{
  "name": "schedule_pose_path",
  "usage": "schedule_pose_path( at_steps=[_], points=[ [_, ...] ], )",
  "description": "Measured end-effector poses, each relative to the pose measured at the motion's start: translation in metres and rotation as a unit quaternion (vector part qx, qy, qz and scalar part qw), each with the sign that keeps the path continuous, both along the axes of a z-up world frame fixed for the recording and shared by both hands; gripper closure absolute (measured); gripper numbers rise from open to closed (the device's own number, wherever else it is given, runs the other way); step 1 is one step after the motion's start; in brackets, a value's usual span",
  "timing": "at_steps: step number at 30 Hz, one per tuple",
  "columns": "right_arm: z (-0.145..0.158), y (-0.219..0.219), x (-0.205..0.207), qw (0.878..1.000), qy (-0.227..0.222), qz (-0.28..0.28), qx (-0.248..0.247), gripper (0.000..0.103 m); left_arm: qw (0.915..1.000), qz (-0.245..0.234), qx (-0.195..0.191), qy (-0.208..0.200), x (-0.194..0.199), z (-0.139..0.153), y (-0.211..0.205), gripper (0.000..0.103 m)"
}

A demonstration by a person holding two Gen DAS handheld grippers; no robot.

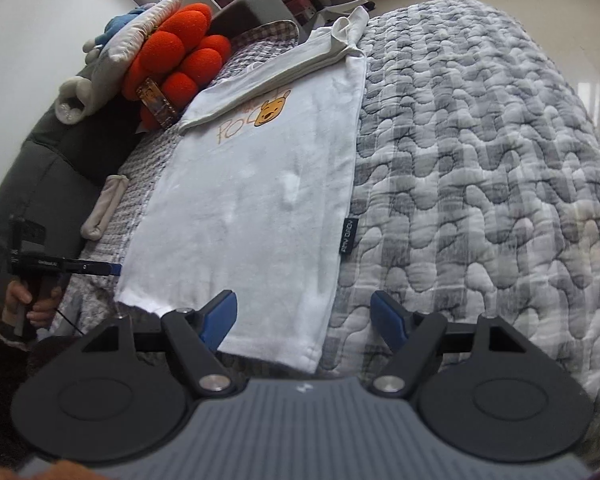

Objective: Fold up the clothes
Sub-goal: 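Grasp the shirt hem with the left gripper while the right gripper grasps it too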

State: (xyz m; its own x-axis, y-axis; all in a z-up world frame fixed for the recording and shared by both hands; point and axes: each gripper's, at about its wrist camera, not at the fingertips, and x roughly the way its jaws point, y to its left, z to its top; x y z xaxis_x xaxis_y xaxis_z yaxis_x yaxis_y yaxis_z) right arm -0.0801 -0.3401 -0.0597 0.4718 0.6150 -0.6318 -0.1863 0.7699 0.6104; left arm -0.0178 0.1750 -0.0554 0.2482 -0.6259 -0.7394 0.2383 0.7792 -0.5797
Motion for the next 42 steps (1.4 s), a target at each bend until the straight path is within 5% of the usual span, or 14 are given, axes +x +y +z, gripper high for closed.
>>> schedule_pose_path(
  at_steps=[4, 10, 30, 33, 36, 40, 42],
  points=[
    [-0.006, -0.009, -0.004, 0.999, 0.017, 0.003, 0.052, 0.028, 0.9966, 0.003, -0.07, 0.043, -0.005, -0.018, 0.017, 0.052],
    [-0.007, -0.006, -0.008, 0.996, 0.03, 0.012, 0.078, 0.029, 0.9908, 0.0, -0.113, 0.074, -0.009, -0.038, 0.019, 0.058],
    [-0.012, 0.002, -0.008, 0.995, 0.046, 0.01, 0.091, 0.042, 0.9888, 0.003, -0.111, 0.1, -0.004, -0.047, 0.009, 0.065],
    [-0.015, 0.0, -0.008, 0.994, 0.053, 0.005, 0.093, 0.056, 0.9888, 0.003, -0.107, 0.104, -0.005, -0.048, 0.008, 0.07],
    [-0.016, -0.002, -0.008, 0.994, 0.06, 0.0, 0.091, 0.07, 0.9893, 0.008, -0.099, 0.107, -0.006, -0.049, 0.01, 0.088],
    [-0.016, -0.005, -0.011, 0.994, 0.063, -0.008, 0.087, 0.095, 0.9893, 0.014, -0.11, 0.095, -0.007, -0.047, 0.015, 0.091],
    [-0.016, -0.009, -0.013, 0.994, 0.06, -0.015, 0.092, 0.097, 0.9888, 0.021, -0.125, 0.079, -0.009, -0.044, 0.018, 0.091]
  ],
)
